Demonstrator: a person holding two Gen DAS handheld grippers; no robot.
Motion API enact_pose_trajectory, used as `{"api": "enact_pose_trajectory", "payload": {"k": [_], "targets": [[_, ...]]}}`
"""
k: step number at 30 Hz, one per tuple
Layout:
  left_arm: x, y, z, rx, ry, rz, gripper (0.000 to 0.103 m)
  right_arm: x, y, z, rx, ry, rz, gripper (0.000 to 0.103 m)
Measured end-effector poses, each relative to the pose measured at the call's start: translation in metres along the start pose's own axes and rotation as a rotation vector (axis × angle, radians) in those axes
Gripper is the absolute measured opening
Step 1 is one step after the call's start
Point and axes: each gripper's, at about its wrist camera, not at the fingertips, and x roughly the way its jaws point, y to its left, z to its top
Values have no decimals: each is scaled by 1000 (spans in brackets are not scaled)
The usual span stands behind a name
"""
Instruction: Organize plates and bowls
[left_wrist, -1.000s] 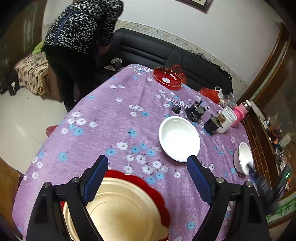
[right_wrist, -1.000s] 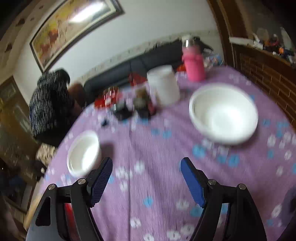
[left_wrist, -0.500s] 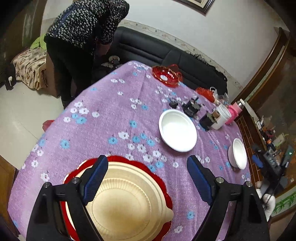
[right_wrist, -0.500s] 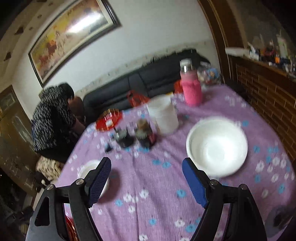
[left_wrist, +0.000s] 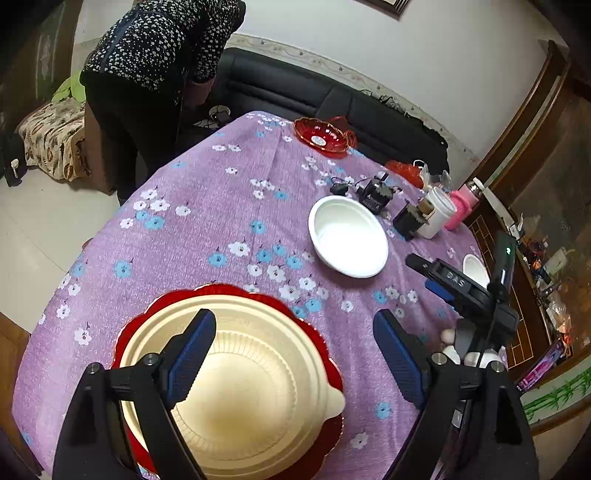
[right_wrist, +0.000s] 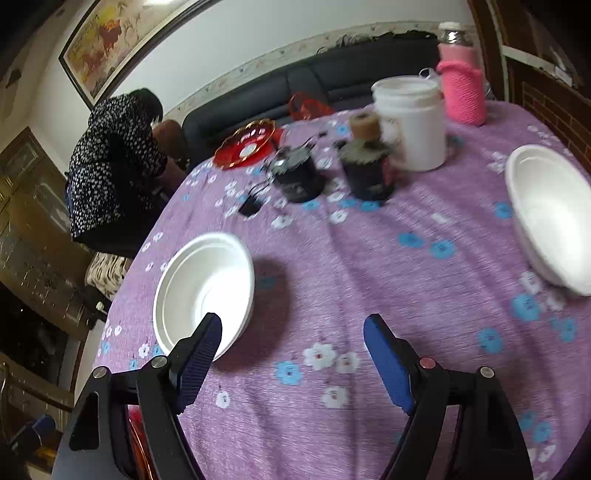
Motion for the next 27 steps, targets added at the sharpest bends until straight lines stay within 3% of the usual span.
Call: {"api": "enact_pose_trajectory", "payload": {"k": [9,17,24,27], "targets": [[-10,6,5,-35,-20,-1,86,11,12,2,-24,12,-3,83],[-14,6,-20,-80,-49,7,86,12,-9,6,33,9,-48,83],[-18,-11,-32,6,-109,58,87,-24,-51,6,110,-87,-82,83],[-15,-16,-34,31,-114,43,87,-59,-77,6,102,-193,-180,83]]}}
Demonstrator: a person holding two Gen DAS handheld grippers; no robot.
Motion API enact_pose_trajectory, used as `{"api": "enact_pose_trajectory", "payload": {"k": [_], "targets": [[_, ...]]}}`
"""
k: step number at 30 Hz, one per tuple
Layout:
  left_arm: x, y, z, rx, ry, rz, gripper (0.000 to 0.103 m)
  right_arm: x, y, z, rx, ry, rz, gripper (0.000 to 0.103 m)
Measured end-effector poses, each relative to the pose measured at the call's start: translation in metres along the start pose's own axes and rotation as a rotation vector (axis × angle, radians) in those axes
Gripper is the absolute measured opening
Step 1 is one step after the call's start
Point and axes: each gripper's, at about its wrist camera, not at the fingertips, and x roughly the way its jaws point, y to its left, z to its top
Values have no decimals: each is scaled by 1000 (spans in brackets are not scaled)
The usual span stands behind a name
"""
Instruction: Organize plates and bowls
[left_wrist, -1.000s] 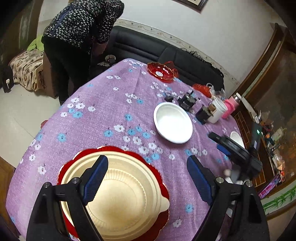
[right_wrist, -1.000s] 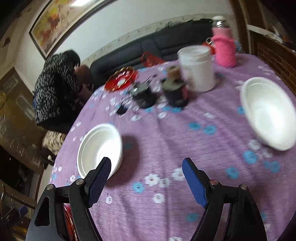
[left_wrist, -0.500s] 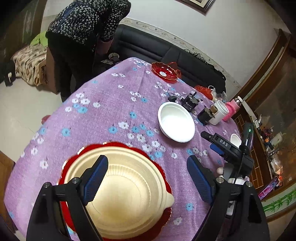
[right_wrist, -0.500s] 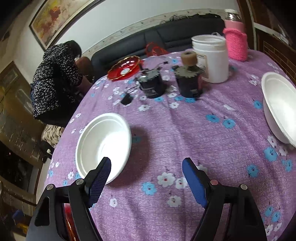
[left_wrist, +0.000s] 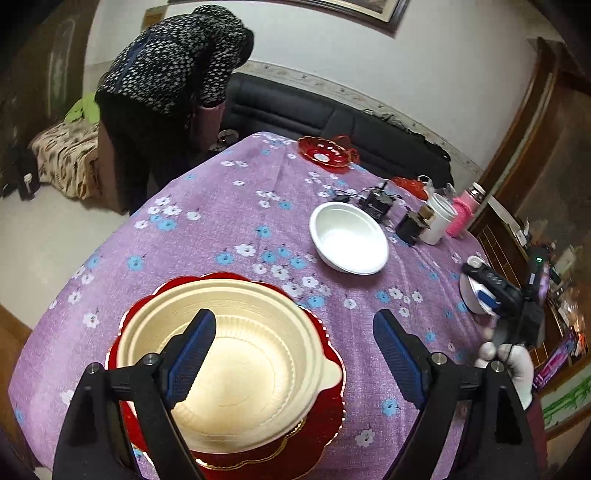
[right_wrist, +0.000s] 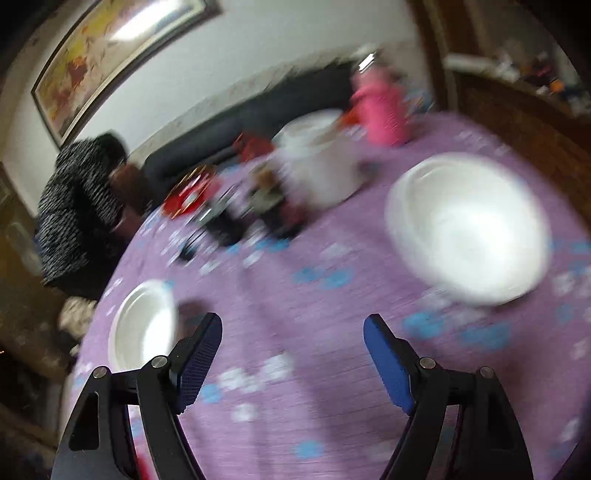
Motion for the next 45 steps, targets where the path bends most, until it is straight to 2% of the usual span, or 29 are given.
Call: {"api": "enact_pose_trajectory", "payload": {"k": [2,5,8,12,13,14,15,17,18,24,31,37,39,42,44,45], "targets": [[4,-3,-2,6,13,-12,86,-20,-27,10,15,-88,-108,83],[8,-7,-6,12,31,-13,86,-31,-66,23,71,-151,-276,83],[9,-9,-11,12,43,-14,86,-25,-112,33,187,-148,-418,83],[9,-13,-15,17,65,-19,86,1,-140,43,231,-82,-467,82],[8,-13,-16,19,69,-19,86,8,-143,45,238,-67,-446,81],[7,-14,-17,20,70,-16,86,13,-146,46,246,-54,-410,72],[7,-15,-18,22,70,-13,86,17,-147,47,256,-36,-379,50],[5,-16,-18,21,68,-11,86,24,-148,47,276,4,-344,20],[4,-17,-19,21,66,-12,86,26,-149,48,284,19,-329,17],[0,-23,-20,28,66,-28,86,14,-128,26,239,75,-145,11],[2,-42,-24,62,89,-54,86,-16,-103,-19,233,257,218,11],[9,-65,-31,86,120,-82,86,-32,-67,-51,186,372,427,11],[11,-74,-34,106,125,-75,86,-31,-57,-56,143,373,407,13],[12,-83,-38,126,129,-66,86,-30,-42,-62,27,306,292,13],[12,-88,-39,137,127,-57,86,-22,-40,-64,8,296,282,13],[12,-90,-39,140,126,-55,86,-20,-39,-68,2,291,282,17]]}}
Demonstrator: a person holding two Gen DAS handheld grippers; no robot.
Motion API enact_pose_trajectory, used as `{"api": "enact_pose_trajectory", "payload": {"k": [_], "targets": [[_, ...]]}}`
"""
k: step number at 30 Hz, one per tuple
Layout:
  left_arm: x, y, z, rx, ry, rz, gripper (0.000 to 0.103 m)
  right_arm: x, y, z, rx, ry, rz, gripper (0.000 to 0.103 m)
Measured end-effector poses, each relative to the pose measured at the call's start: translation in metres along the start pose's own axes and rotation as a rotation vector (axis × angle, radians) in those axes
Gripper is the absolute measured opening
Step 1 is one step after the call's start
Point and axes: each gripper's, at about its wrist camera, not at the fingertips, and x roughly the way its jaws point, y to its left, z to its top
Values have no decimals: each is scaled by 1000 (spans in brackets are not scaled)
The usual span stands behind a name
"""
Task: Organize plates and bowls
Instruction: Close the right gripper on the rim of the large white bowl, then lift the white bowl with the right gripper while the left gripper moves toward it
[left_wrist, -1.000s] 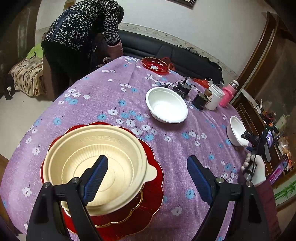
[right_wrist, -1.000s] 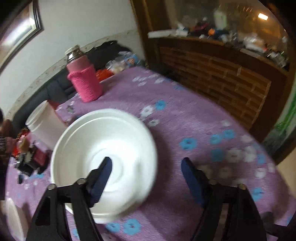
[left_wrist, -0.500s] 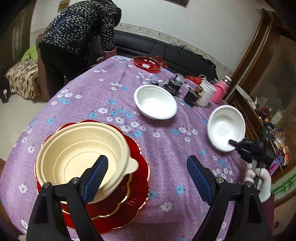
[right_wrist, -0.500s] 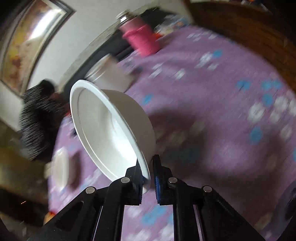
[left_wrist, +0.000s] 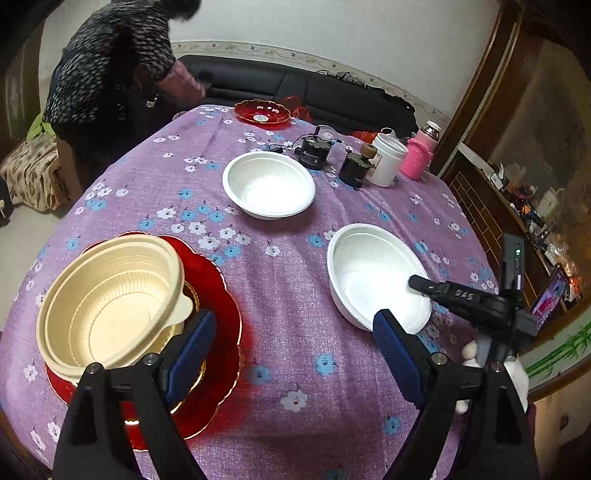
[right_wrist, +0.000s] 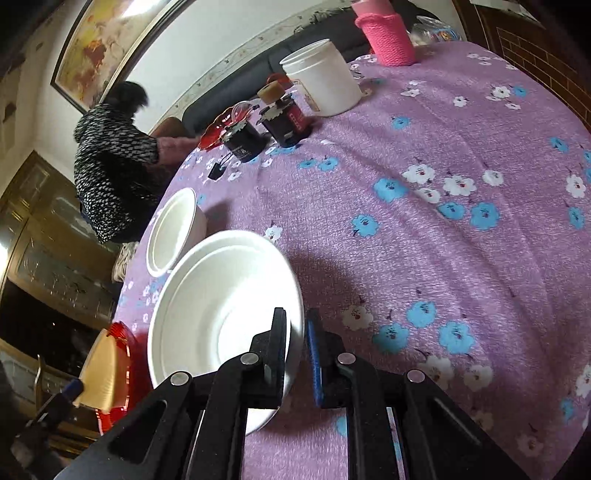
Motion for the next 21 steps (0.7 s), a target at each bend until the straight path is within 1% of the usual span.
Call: {"api": "enact_pose_trajectory", "payload": {"k": [1,2,3,6,9,13,19,21], "targets": [[1,-3,0,3,-2,1,86,5,-1,-1,-6,-4,-3,20],[2,-6,0,8,-5,4,86,4,-5,-3,-9,-9,-5,26],[4,-9,1,13,-5,5,86,5,-6,-6,-12,-17,-9,29],[15,-23,3,28,3,-2,86,9,-10,-10,-29,-26,-16,29],[28,-39,5,50,16,-16,86,16,-9,-12,-35,-15,-4,29],[47,-58,8,65,40,-41,86,20,-6,-14,-70,-28,-47,29],[75,-71,21,69,26,-21,86,18,-9,-15,-54,-35,-41,29],[86,-70,25,66,40,-5,86,18,-9,-15,-55,-38,-47,29]]}}
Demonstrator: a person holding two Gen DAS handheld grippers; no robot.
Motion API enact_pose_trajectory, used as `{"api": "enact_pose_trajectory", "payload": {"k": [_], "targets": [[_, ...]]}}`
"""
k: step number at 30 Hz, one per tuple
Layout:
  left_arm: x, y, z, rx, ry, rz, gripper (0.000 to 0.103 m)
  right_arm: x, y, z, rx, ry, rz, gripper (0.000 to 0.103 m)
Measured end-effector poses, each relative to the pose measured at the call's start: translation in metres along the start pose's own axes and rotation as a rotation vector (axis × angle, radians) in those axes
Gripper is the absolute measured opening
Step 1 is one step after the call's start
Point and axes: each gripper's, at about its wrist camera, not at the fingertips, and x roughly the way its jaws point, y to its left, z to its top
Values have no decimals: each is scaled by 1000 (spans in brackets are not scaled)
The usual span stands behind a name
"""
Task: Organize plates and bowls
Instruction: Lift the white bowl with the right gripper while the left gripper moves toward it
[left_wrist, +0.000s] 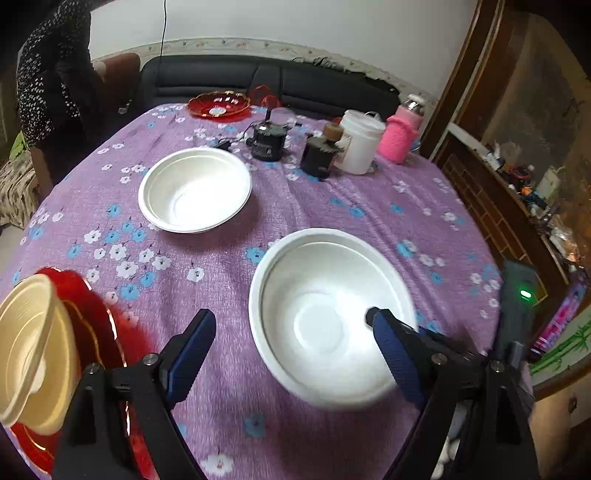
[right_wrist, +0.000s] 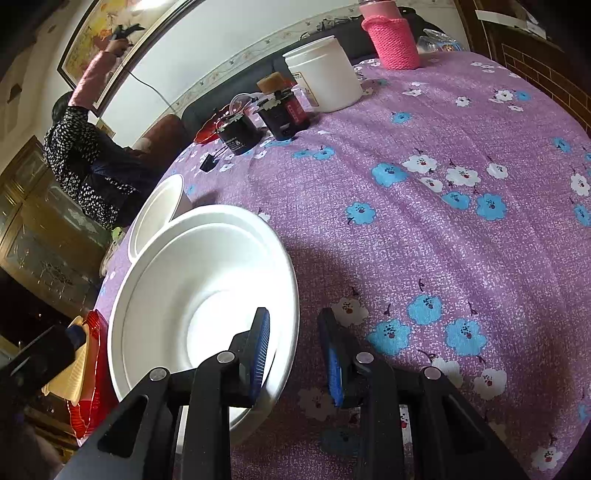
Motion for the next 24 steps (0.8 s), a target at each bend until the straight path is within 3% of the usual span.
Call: {"api": "enact_pose_trajectory", "payload": {"k": [7,11,14,20,24], "targets": [[26,7,2,-17,59,18,86,-3,1,1,-20,-25,-62,24],[13,10,21,-13,14,25,86,-1,0,1,-19,-15,-60,24],[-4,17,57,11,-59,116,86,-1,0,1,-19,-13,-56,24],[6,38,130,43,-82,326,87,0,0,0,-13,-14,-51,24],[24,62,163,-30,-46,336,87,0,1,0,-18,-17,-54,24]]}}
